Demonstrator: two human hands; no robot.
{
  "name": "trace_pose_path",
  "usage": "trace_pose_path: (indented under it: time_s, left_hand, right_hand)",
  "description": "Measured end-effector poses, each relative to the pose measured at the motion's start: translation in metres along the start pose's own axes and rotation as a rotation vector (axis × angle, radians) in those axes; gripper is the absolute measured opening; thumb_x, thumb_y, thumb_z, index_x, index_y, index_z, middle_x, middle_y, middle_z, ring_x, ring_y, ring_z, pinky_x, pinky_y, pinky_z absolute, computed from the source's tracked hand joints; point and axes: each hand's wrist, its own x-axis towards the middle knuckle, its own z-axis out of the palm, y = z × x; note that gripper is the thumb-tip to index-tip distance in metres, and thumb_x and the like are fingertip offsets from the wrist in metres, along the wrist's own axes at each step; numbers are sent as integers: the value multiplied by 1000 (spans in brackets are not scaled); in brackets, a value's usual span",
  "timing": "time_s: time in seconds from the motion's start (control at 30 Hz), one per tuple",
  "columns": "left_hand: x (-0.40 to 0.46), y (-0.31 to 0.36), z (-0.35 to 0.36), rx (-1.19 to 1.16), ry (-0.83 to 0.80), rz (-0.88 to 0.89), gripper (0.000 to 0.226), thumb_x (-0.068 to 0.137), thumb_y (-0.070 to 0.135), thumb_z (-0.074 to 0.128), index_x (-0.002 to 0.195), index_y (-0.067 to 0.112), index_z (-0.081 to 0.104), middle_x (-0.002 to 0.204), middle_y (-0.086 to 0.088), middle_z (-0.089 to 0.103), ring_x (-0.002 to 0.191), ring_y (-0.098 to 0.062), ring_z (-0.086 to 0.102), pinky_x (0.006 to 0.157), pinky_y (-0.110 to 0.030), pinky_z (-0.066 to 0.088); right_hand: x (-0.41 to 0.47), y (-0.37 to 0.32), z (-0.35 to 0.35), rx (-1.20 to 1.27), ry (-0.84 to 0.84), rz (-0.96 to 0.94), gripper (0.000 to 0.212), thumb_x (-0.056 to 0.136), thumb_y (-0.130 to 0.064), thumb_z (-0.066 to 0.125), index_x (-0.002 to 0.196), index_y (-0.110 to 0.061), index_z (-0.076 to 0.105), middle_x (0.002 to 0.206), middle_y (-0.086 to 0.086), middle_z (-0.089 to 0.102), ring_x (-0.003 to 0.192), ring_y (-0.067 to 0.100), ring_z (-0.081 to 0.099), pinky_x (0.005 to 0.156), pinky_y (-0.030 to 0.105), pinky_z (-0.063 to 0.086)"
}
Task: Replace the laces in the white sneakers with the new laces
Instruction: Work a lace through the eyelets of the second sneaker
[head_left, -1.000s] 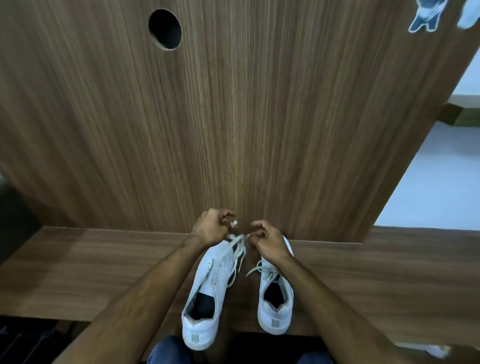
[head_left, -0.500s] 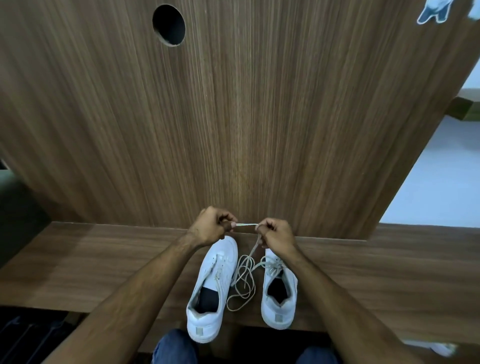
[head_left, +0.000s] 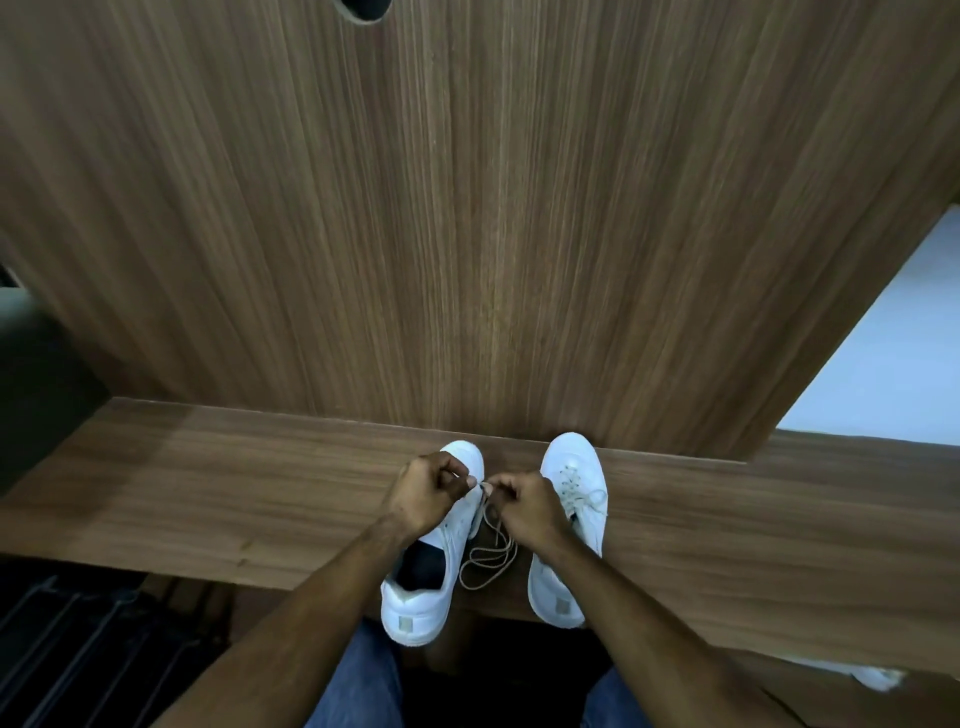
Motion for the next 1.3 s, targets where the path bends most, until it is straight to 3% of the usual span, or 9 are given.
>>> trace_pose_path:
  time_s: [0.07,0.17,0.33,0.5,0.6,0.67,0.77,0.93,1.3]
  left_hand:
    - [-1,-19,-2,123,42,-63,14,78,34,74,88,26,69,90,7,70,85,-9,64,78,-28,50]
    - [-10,-42,0,271,-55,-171,25,80,32,69,105,27,70,115,-2,65,105,-21,62,87,-29,48]
    - [-40,-40,21,467,34,-182,41,94,26,42,131,43,51,131,-1,56,113,-29,58,91,-37,46]
    - [-56,-43,20,480,11,-191,34,90,29,44,122,37,54,119,-4,62,107,-33,59,88,-39,47]
    - [-47,-39,13,467,7,-201,19,88,30,48,104,32,59,115,-4,60,106,-31,60,89,-40,49]
    - [-31,-37,11,478,11,-178,17,89,31,53,103,31,63,130,0,51,115,-27,56,93,-40,48]
    - [-5,-42,8,554,-83,-113,32,87,32,59,119,30,62,148,3,30,133,-23,37,102,-39,42]
    - [15,-49,15,506,-90,-153,25,87,32,58,109,28,69,134,-1,43,127,-24,43,100,-37,43]
    - [10,-62,26,235,56,-157,20,82,24,65,99,25,75,134,0,48,125,-17,49,102,-30,40]
  right_hand:
    - [2,3,2,-1,13,49,19,90,-34,59,93,-24,75,73,-11,69,68,10,63,71,33,53]
    - [3,6,4,-44,8,74,19,90,-36,60,92,-25,76,80,-7,73,74,10,66,72,31,52]
    - [7,11,11,-156,10,77,17,87,-33,60,85,-25,75,78,-8,72,73,11,65,67,28,49]
    - [19,10,28,-169,-66,123,15,84,-25,59,72,-28,68,70,-10,68,65,9,64,65,28,49]
    - [26,8,36,-223,-68,140,14,83,-27,58,73,-29,68,78,-8,71,74,14,66,70,31,53]
    - [29,8,40,-284,-46,145,15,83,-30,56,80,-27,71,87,-5,73,83,20,67,72,33,53]
    - [34,9,45,-415,-32,125,20,86,-29,54,93,-24,72,97,2,72,93,26,66,72,32,51]
    - [40,12,50,-521,-29,97,22,90,-29,52,98,-24,72,103,0,71,98,24,65,70,29,46]
    - [45,20,45,-513,-109,-11,19,89,-28,52,89,-23,71,100,-3,70,94,22,65,73,31,51]
